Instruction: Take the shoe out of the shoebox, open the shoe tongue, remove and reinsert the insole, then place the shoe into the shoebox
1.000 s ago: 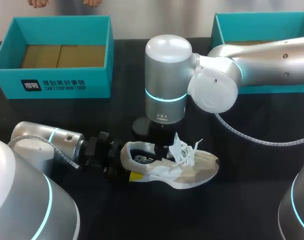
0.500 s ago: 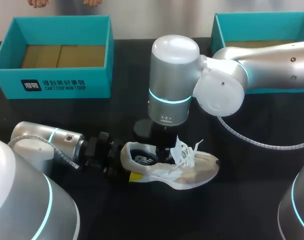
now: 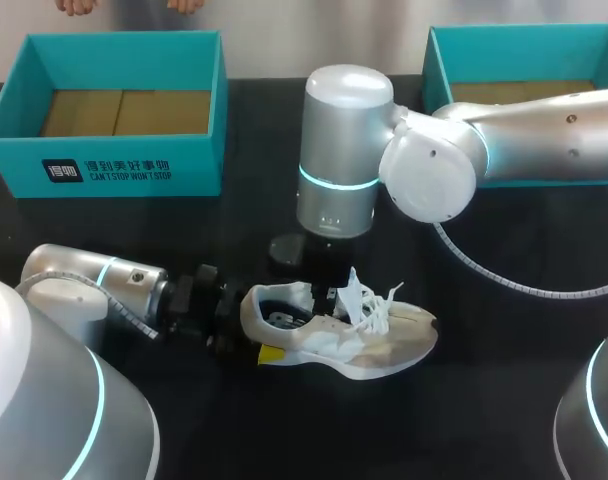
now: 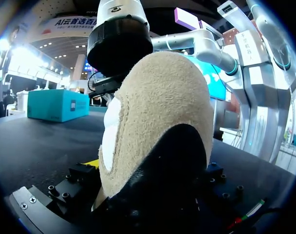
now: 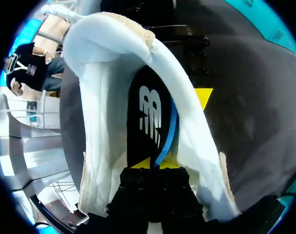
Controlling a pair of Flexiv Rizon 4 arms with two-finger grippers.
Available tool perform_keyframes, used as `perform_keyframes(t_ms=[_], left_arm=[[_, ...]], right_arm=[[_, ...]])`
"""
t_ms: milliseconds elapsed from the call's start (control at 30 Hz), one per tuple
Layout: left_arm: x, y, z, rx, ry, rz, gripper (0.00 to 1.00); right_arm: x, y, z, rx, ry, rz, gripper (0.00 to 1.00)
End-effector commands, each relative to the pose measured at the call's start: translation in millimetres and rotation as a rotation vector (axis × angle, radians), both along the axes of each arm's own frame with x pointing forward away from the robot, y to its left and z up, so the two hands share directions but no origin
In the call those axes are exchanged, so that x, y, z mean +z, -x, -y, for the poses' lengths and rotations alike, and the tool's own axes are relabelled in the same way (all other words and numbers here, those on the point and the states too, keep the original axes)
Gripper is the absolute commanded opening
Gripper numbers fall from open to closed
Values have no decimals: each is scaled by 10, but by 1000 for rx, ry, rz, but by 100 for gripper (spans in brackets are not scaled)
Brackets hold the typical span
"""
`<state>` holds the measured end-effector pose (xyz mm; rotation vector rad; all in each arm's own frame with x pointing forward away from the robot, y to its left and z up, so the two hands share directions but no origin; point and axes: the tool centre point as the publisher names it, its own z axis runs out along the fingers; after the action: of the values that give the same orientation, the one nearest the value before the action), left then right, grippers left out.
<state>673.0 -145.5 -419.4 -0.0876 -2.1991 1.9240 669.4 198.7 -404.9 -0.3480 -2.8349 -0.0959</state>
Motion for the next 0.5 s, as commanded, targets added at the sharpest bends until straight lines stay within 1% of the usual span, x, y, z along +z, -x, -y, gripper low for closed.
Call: perform_keyframes(t_ms=[33, 233, 300, 433, 500], left_arm=[[18, -17, 9, 3, 0, 0, 0], [18, -17, 9, 3, 0, 0, 0], [18, -17, 9, 3, 0, 0, 0], [18, -17, 9, 3, 0, 0, 0], [18, -17, 9, 3, 0, 0, 0]], right_arm=[[130, 146, 70, -35, -4, 82, 0], [387, 159, 149, -81, -49, 180, 0], [455, 143, 178, -95, -89, 212, 0], [526, 83, 212, -110, -180, 263, 0], [527, 34, 202, -101, -201, 267, 0]])
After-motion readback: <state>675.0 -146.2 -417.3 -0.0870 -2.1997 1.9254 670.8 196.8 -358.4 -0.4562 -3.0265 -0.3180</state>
